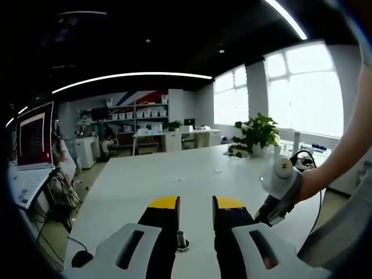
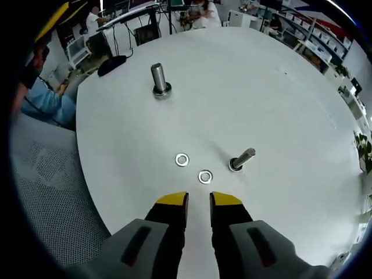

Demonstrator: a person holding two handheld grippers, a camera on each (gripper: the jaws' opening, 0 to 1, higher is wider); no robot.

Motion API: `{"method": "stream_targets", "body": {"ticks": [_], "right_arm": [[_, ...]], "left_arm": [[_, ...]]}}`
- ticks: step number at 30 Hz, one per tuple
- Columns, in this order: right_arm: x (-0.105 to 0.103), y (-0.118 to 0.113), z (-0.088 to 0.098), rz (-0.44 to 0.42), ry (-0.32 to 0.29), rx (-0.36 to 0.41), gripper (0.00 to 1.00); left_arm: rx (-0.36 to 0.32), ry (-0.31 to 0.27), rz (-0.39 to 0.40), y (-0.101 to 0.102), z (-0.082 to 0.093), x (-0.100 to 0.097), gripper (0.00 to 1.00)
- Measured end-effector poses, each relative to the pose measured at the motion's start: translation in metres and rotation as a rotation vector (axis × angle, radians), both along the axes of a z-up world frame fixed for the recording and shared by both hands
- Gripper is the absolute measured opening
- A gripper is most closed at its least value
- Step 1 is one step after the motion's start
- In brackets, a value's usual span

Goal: Place the washer onto the threaded stud by aligning its center hole with the stud, sliding it down to the base, and recovering from edge contact or off-axis alignment until the washer reaches the visible bottom stop.

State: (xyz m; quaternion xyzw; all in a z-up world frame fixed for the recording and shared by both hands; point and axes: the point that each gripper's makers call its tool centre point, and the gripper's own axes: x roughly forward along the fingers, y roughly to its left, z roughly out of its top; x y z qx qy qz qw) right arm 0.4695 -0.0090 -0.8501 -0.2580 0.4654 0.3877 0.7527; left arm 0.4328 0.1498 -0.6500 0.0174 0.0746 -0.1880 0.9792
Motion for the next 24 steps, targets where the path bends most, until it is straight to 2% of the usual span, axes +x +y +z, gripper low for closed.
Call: {"method": "stream_targets", "body": {"ticks": [15,24], "right_arm": [[0.003,0.001,-0.007,-0.005,0.005,0.003,0.18],[0.011,0.002,-0.015,-0.048,0.018,0.025,0.18]], "left_arm": [[0.012,0.004,-0.001,-0.001,-0.002,0.000,0.20],[0.015,0.007,0.012,0.002,-0.003,0.000,0.20]]}}
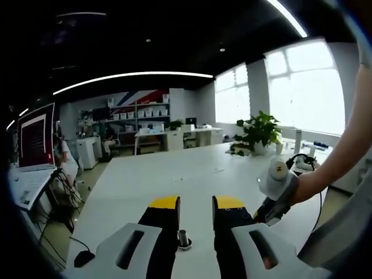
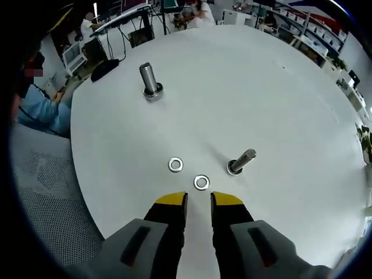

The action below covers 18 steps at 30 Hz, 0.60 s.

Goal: Place the washer onto the threaded stud by aligning its center hole with the stud, sliding it down to the base, and recovering from edge contact or off-axis alignment until the washer reaches the visible bottom stop.

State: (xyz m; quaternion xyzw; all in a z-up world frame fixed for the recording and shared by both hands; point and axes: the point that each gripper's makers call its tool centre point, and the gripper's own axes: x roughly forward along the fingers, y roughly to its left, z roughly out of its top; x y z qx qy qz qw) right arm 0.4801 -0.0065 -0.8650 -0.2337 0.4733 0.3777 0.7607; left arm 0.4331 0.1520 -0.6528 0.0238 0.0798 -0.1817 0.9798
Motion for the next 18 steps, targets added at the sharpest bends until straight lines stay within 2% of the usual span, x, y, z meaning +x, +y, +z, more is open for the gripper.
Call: {"method": "stream_targets", "body": {"ticks": [18], "right_arm": [[0.0031,0.0035,-0.0056,0.011,0.007,-0.011,0.18]], "left_arm": [[0.001,0.000,0.005,0.0015,0.0004,-0.0002,0.20]]}}
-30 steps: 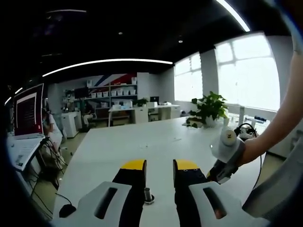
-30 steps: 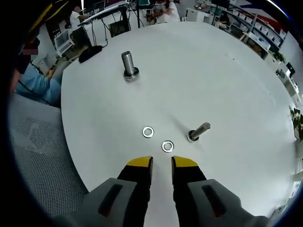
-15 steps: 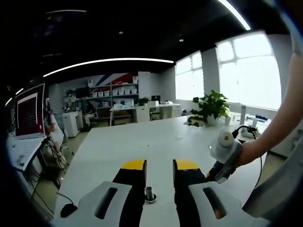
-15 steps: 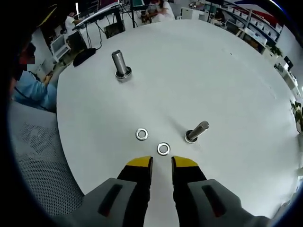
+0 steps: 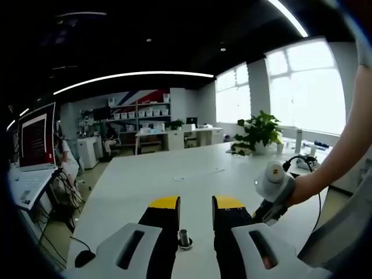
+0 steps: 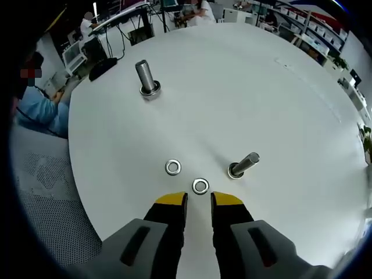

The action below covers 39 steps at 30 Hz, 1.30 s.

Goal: Place the washer onto the threaded stud by aligning its center hole with the stud, sliding it down to the base, and recovering from edge contact or off-axis alignment until the washer reaches the visible bottom stop.

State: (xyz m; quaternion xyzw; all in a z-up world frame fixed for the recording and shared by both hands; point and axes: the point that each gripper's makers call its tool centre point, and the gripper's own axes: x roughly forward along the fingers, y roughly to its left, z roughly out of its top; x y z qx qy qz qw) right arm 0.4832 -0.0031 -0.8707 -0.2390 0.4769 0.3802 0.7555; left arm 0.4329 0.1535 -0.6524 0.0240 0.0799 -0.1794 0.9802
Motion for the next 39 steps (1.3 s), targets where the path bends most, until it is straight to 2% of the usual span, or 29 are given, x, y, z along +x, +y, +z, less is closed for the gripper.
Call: {"method": "stream_targets", "body": {"ticks": [15,39], "right_arm": [[0.0033,0.0035,-0.0046,0.007,0.011,-0.011,0.19],[0.0066,0.0062,-0.0046,0.043,-0.016,0.002,0.16]], "left_arm": [[-0.002,0.005,0.002,0.0010,-0.0016,0.0008,0.20],[0.000,0.008,0.004,0.0015,-0.0022,0.0006,0.19]]}}
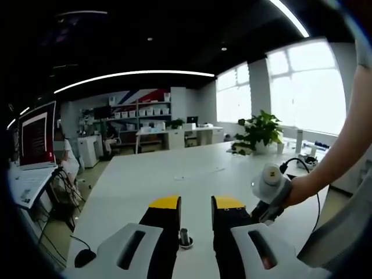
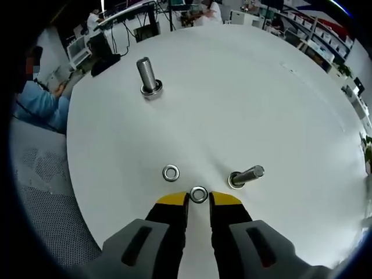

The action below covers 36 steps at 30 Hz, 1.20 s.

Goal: Place the washer onto the threaded stud by aligning its center hole with the stud, sliding it down to the base, and recovering from edge contact or off-axis alignment until the washer reaches the visible bottom stop.

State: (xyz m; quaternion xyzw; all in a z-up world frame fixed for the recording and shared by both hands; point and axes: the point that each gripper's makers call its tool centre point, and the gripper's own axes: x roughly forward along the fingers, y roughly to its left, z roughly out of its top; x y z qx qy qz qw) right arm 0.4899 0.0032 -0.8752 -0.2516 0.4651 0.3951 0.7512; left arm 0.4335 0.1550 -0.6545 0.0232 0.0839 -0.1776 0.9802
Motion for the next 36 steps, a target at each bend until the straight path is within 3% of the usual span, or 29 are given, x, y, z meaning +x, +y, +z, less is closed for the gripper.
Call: {"method": "stream_targets", "body": {"ticks": [36], "right_arm": [[-0.0016,-0.0013,0.0029,0.066,-0.065,-0.032,0.13]], "left_arm": [[0.014,0.007,-0.007,-0.0009,-0.0019,-0.0004,0.18]]}}
